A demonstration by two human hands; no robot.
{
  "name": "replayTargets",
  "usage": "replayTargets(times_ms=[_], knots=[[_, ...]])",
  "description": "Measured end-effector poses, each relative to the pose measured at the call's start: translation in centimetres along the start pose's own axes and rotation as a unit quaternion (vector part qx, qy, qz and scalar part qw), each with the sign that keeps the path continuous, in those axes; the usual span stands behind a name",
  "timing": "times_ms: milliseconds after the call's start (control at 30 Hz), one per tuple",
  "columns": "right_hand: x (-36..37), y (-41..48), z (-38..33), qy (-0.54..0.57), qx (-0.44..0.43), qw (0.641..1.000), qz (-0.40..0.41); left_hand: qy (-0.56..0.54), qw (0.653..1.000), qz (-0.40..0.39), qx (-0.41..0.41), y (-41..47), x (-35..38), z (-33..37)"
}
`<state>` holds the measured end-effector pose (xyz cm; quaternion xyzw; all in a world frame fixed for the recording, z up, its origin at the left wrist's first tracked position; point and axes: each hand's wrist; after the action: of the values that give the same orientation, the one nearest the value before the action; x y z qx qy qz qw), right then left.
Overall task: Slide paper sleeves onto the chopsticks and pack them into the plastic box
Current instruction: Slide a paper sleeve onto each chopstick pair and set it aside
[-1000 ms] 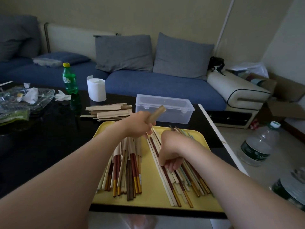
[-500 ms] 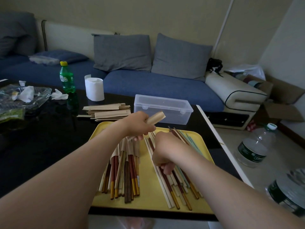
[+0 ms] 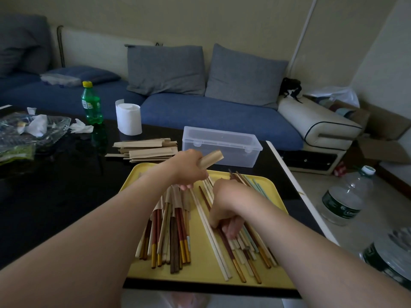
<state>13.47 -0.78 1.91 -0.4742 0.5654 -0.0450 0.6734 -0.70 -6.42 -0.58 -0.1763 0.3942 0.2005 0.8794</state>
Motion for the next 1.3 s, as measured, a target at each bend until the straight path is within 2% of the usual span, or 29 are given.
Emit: replayTargets(times_ms=[200,367,500,633,767,933,1033,1200,1300], knots=[[-0.2,-1.3,0.4,0.023,-0.051,0.998,0.026,0.042,0.999,0.016,0.005,-0.1,0.0,0.0],[-2.1,-2.1,2.1,0.124,-0.109,0.973,0.162,0.133,0.985,0.11,-0.006,0.2,0.0,-0.7],[-2.6,-1.1,3.1,0.14,-0.119,0.945,0.27,0.156,0.98,0.119,-0.03,0.4,-0.2,-1.5],[-2.7,-0.2,3.9,0.155,-0.152,0.918,0.331,0.065,0.994,0.081,-0.019,0.1,-0.2,-1.1],[-3.0,0.6,4.5,0.152,-0.143,0.913,0.35,-0.061,0.997,0.027,-0.048,-1.2,-0.6,0.1],[-3.4,1.4,5.3,0.168,-0.09,0.91,0.368,-0.06,0.997,0.042,-0.007,-0.8,-0.8,0.4],[-3.5,2.1,5.9,0.162,-0.077,0.909,0.377,-0.084,0.996,0.021,-0.009,-0.9,-1.0,0.3],[-3.5,2.4,6.0,0.157,-0.078,0.907,0.384,-0.115,0.993,0.031,0.011,-1.0,-1.0,0.7],[-3.6,2.3,5.8,0.166,-0.089,0.9,0.392,-0.097,0.994,0.043,0.013,-1.0,-1.0,0.8]])
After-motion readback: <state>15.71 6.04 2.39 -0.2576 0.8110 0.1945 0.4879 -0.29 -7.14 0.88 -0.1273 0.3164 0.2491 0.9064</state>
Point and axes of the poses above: each hand's wrist, its own y-axis towards the middle knuckle, its own x-axis out of the palm, z = x × y, and after that the axes turned 3 degrees about -z, right-handed
